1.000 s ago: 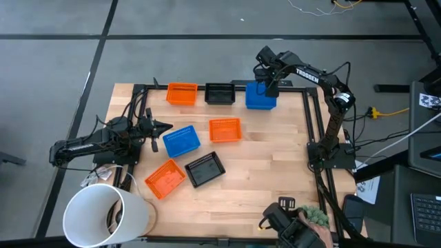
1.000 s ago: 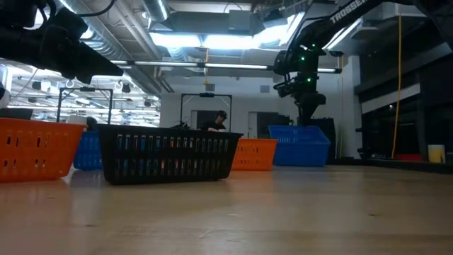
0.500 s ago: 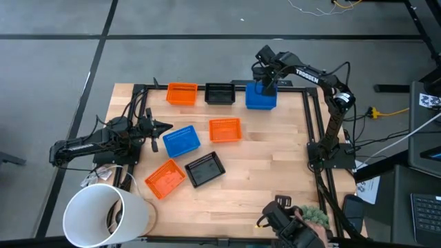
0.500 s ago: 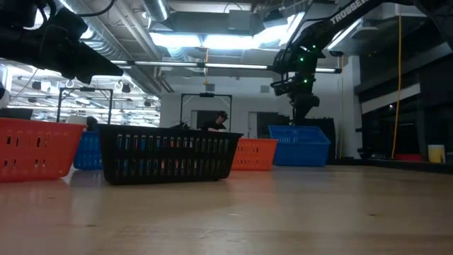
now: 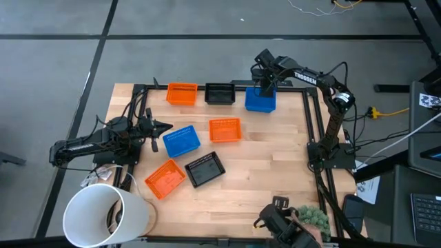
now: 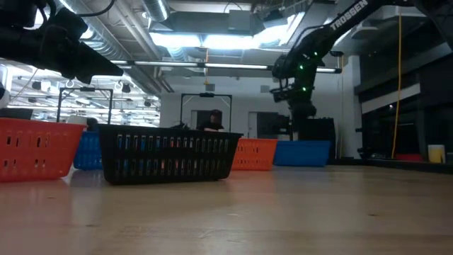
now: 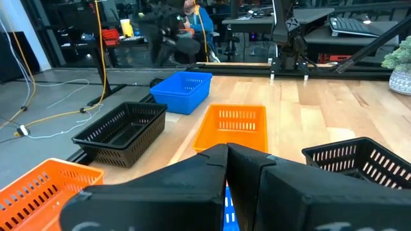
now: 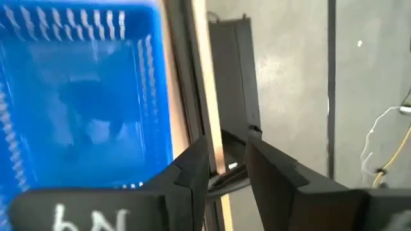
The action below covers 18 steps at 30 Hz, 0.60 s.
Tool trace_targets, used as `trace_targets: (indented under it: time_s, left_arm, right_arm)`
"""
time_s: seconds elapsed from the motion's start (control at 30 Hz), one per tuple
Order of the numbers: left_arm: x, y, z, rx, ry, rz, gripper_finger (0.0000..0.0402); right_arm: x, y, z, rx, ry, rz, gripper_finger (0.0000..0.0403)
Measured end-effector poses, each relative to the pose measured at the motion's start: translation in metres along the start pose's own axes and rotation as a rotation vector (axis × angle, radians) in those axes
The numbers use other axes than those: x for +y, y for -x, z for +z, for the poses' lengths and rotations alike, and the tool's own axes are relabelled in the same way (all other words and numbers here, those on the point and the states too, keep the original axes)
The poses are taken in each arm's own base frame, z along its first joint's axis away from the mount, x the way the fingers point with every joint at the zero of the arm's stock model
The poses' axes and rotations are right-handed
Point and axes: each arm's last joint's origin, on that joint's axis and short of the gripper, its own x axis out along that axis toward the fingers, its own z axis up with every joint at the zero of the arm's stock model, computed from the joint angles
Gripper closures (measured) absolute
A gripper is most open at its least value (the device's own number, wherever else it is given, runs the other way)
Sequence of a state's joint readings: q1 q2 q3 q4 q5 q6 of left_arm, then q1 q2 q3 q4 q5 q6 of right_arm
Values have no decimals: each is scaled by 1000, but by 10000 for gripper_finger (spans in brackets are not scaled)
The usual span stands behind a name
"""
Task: Stack baskets by color
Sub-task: Stack the right orange basket on top of the other orange basket
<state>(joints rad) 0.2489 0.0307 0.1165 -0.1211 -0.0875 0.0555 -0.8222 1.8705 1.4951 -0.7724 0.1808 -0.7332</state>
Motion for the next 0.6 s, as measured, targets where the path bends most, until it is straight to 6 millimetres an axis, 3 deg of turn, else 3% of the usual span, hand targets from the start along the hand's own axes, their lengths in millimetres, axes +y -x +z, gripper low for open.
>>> trace_targets:
  time_s: [0.13, 0.33, 0.47, 0.6]
  left_arm:
    - [0, 0, 0, 0, 0, 0, 401]
    - [0, 0, 0, 0, 0, 0, 401]
    - [0, 0, 0, -4, 54, -3, 401]
    - [0, 0, 4, -39, 141, -6, 401]
  right_arm:
    - [10, 23, 26, -185, -70, 162, 298]
    - [49, 53, 69, -529, -16, 561, 298]
    - [81, 66, 80, -485, -12, 691, 298]
    - [114, 73, 72, -278, 17, 818, 298]
